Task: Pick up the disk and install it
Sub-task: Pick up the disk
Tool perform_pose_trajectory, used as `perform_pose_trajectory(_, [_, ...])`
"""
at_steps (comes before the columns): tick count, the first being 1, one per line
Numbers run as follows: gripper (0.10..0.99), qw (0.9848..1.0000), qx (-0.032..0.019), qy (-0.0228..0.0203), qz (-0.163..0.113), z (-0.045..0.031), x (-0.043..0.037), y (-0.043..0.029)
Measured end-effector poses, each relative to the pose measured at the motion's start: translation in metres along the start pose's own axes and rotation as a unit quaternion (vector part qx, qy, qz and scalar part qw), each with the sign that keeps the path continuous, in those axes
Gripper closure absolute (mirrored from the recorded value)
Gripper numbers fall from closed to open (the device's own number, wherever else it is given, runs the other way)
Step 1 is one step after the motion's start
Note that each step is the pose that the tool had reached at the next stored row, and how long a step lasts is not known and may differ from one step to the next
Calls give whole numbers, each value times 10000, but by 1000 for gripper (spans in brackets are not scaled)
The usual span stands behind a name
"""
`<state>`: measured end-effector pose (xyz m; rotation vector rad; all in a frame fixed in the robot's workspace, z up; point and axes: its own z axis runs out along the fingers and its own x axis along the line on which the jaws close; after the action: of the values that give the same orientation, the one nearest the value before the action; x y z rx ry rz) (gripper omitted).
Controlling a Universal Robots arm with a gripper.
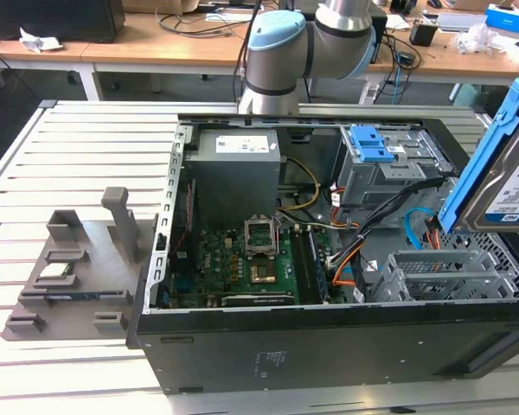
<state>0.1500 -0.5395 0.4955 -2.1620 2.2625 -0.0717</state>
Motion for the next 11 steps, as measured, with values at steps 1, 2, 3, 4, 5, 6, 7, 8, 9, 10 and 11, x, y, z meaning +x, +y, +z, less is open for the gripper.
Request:
perform_pose_trajectory(1, [729,10000,0,0,0,18,5,10])
perform_pose_trajectory(2, [729,10000,0,0,-1,31,8,13])
perform_pose_trajectory(3, [729,10000,0,0,-2,52,9,14])
perform_pose_trajectory(4, [729,10000,0,0,-1,71,11,16])
perform_pose_trajectory(5, [729,10000,0,0,0,83,12,17])
perform_pose_trajectory(6, [729,10000,0,-1,0,110,13,18])
perform_pose_trajectory(7, [729,10000,0,0,-1,123,14,19])
perform_pose_trajectory(8, [729,10000,-1,-1,-1,135,16,19])
perform_pose_trajectory(9, [729,10000,0,-1,-1,148,18,20])
perform_pose_trajectory(10, [729,10000,-1,0,0,157,20,20])
perform_pose_trajectory(11, [729,10000,-1,-1,-1,168,23,21])
